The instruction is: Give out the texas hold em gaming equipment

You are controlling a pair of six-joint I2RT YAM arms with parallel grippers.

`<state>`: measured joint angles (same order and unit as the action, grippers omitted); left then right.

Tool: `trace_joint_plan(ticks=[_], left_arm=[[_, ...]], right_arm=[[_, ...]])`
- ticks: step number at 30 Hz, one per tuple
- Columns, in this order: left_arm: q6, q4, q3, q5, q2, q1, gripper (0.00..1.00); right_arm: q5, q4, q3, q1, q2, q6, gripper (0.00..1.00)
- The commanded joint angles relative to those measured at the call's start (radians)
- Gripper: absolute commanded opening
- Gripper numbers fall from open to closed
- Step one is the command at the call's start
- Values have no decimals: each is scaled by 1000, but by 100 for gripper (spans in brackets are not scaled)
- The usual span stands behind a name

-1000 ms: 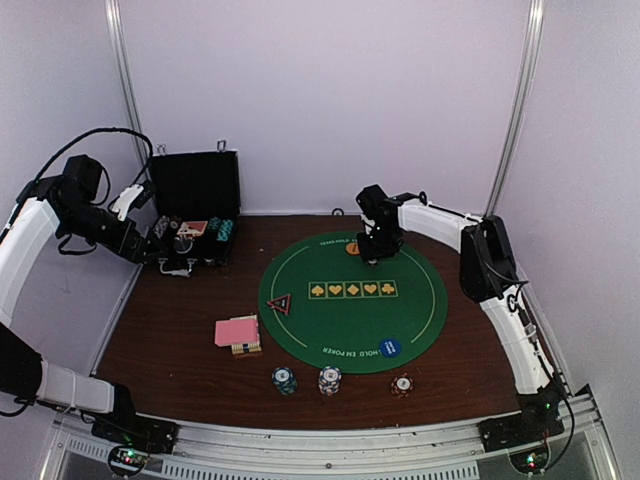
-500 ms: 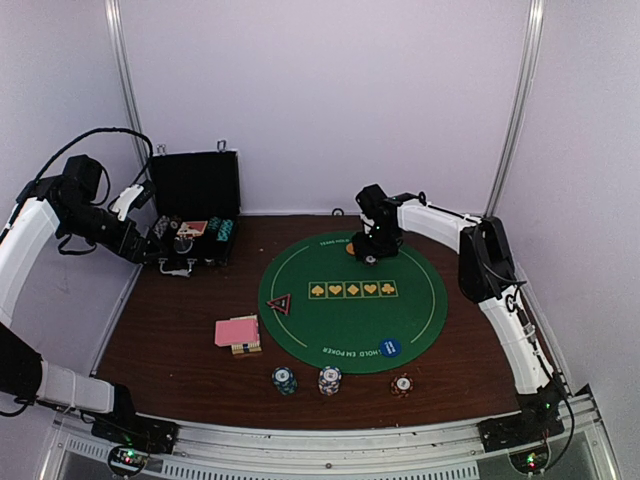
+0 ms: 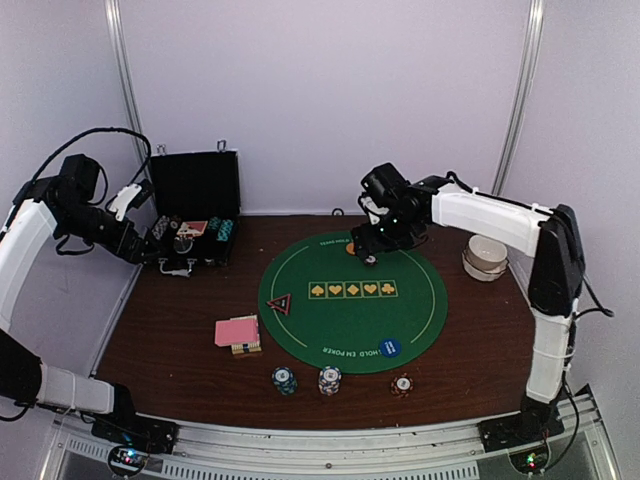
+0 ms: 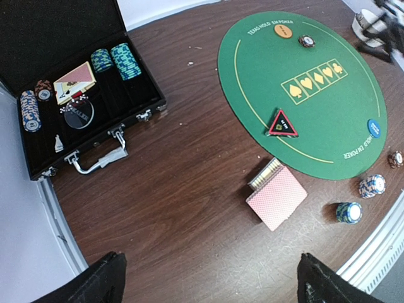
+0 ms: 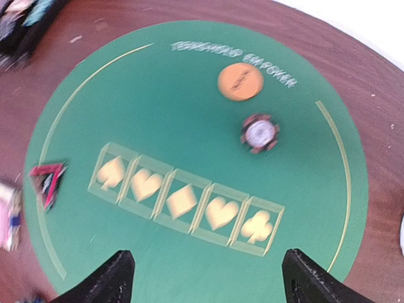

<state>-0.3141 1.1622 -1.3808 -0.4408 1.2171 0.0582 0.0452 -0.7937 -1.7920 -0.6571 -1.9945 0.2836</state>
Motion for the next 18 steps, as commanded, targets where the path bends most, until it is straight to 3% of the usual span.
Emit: trace_joint_plan(ticks=[1,10,18], left_arm=[[-14,-11,-26,38,-19,5,97],[-18,-12,-16,24,-25,6,98],[-15,-13,-13,1,-22,6,98]], right_arm=[[10,19,264,-120,194,33,84],[-17,-48,661,-305,476,207,87],[-81,-24,807,-380,524,296,91]])
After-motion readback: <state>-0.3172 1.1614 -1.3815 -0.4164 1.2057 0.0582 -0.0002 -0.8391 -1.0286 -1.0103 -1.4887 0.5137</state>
